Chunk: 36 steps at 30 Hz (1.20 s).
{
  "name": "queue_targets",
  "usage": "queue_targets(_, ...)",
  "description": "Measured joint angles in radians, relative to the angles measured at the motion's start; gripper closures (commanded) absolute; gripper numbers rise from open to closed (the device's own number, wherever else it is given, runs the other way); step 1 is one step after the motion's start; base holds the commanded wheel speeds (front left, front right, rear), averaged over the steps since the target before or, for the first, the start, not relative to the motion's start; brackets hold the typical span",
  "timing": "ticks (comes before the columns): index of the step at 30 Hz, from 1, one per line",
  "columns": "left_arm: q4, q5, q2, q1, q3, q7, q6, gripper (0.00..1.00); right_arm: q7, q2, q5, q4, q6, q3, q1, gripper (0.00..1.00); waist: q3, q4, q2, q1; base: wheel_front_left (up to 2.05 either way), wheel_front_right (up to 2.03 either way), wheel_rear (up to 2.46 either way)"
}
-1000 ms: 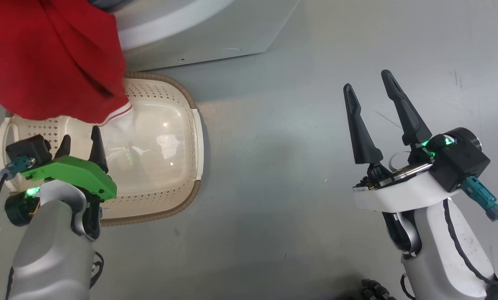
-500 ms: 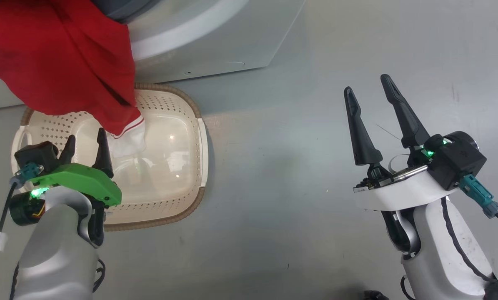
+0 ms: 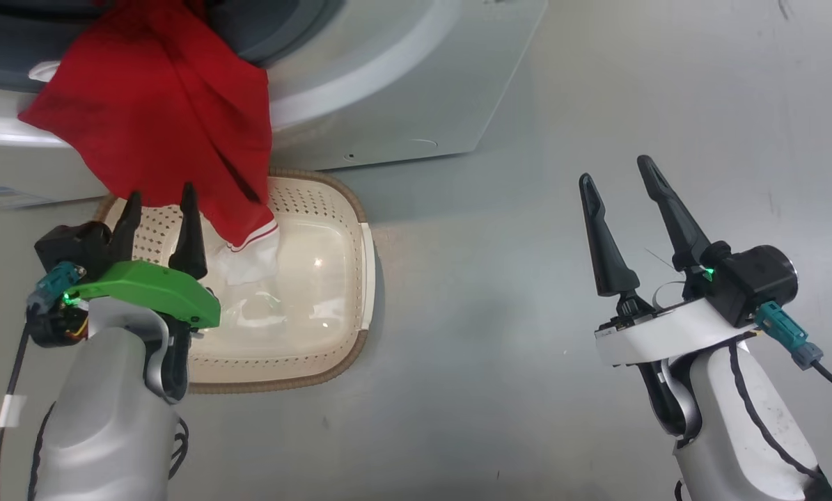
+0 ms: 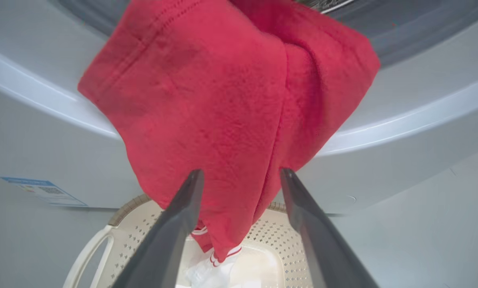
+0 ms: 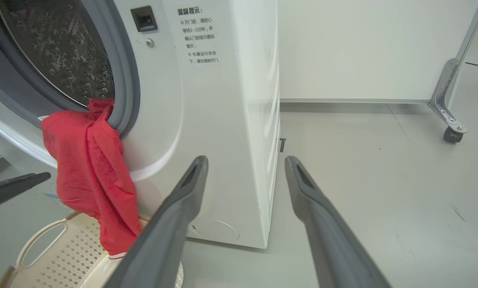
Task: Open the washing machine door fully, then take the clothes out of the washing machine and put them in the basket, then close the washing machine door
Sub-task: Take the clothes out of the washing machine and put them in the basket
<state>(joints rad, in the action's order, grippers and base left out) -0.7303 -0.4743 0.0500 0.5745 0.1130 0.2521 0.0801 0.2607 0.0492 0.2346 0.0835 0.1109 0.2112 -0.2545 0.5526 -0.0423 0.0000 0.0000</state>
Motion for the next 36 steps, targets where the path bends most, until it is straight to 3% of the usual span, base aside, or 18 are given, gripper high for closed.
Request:
queue_targets(19,0.287,0.154,-0.002,-0.259,0.016,0.000,-0.024,0.00,0.000,0.000,-0.003,0.081,0.000,-0.024,0.087,0.00,-0.166,0.043,0.0000,0.0000,0.00,0.00,0.00)
queue_targets(36,0.422,0.170,-0.002,-0.453,0.043,0.000,-0.063,0.00,0.000,-0.002,0.010,0.124,-0.022,-0.030,0.178,0.00,-0.301,0.047,0.0000,0.0000,0.00,0.00,0.00)
